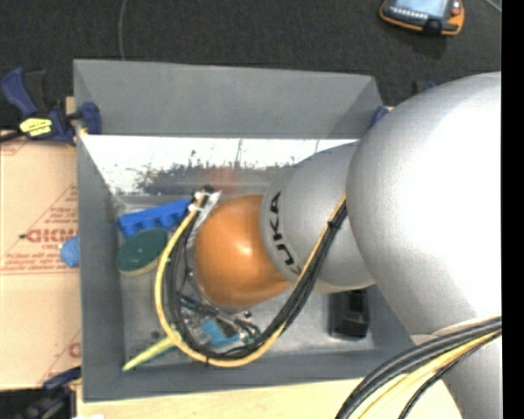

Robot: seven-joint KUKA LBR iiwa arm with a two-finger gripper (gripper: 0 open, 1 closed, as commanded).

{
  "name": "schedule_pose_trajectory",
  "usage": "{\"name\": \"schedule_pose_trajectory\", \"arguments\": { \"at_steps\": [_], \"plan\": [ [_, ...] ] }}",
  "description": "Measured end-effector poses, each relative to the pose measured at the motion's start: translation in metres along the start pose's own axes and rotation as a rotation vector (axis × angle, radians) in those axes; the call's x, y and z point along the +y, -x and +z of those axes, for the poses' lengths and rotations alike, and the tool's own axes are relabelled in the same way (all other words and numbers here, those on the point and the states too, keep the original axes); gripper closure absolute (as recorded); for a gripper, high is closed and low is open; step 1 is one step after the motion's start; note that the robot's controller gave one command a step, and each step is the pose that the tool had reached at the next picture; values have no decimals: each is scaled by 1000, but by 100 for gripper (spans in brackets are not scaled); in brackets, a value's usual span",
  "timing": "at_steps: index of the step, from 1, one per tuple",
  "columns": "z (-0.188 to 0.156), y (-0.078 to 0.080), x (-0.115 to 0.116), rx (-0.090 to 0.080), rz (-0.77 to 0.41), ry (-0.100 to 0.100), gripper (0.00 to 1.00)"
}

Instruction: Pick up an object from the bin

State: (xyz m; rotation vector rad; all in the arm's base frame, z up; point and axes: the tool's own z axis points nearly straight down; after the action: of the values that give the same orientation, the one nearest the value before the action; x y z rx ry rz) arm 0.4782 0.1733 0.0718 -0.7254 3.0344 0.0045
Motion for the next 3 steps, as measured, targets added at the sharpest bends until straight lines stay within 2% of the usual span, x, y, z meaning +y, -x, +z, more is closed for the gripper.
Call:
{"name": "schedule_pose_trajectory", "arguments": {
  "at_steps": [1, 2, 3],
  "plan": [
    [0, 0, 0, 0, 1, 0, 100],
    [-14, -2, 0, 10, 2, 2, 100],
    [-41, 0, 0, 2, 2, 0, 100]
  ]
}}
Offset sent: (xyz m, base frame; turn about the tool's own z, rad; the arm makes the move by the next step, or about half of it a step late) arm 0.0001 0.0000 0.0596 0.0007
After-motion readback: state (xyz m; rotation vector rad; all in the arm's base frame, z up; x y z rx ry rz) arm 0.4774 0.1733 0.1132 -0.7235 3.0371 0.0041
